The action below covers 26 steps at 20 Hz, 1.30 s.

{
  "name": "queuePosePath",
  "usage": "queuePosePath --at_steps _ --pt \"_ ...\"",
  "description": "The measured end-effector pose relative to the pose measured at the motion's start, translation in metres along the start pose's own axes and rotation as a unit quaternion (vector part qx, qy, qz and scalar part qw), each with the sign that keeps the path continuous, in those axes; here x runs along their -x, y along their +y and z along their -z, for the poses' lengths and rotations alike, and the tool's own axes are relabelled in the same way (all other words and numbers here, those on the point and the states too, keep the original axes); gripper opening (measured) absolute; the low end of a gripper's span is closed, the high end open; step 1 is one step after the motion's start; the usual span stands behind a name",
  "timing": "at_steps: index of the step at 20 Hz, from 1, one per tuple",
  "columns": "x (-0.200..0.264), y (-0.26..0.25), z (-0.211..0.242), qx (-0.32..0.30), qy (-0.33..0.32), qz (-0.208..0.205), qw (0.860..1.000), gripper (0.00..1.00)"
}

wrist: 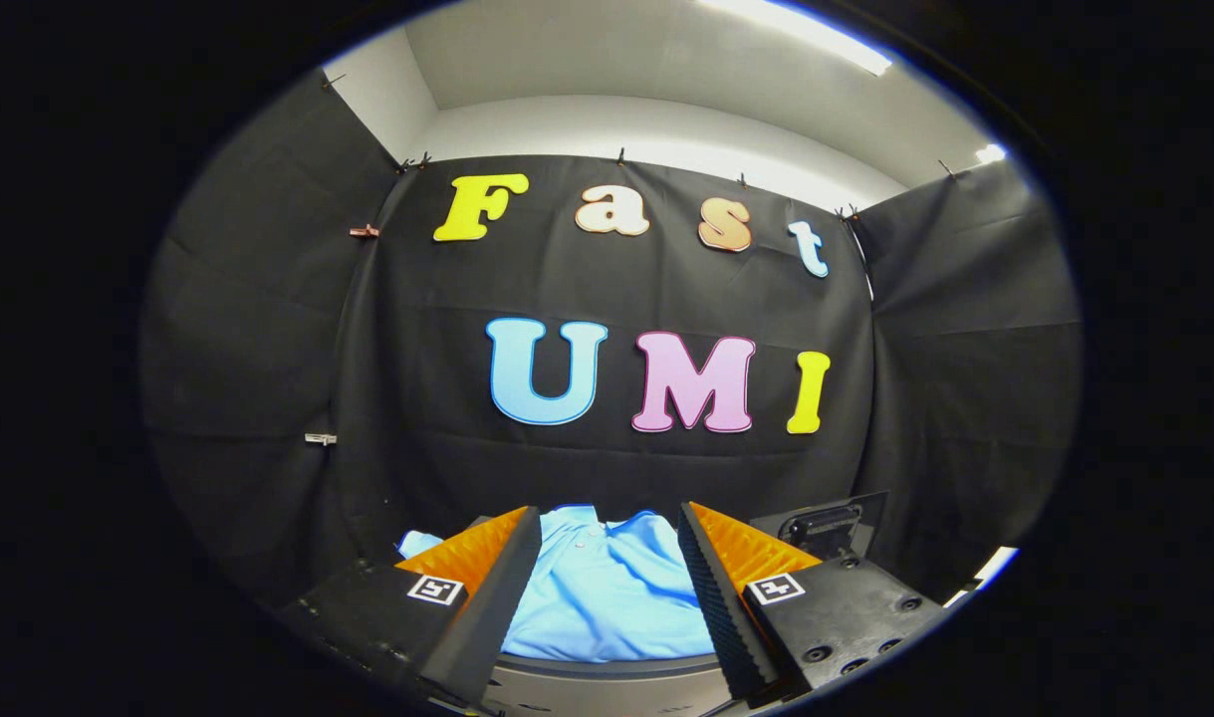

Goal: Put the clothes into the washing machine and then close the washing machine lid.

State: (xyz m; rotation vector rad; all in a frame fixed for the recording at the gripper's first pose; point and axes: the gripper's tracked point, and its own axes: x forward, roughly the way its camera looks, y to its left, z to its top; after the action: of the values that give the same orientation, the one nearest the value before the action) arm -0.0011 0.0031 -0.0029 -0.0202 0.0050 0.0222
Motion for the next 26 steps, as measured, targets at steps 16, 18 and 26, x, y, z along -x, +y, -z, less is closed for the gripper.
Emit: queuePosePath --at_steps 16,18,26 --pt "-0.010 0.003 0.007 -0.001 0.018 -0.008 1.000 0.88" --pt "-0.020 0.002 0.011 0.003 0.029 -0.003 1.000 0.88" --pt "-0.062 0.026 0.066 0.030 0.148 -0.040 0.988 0.88"
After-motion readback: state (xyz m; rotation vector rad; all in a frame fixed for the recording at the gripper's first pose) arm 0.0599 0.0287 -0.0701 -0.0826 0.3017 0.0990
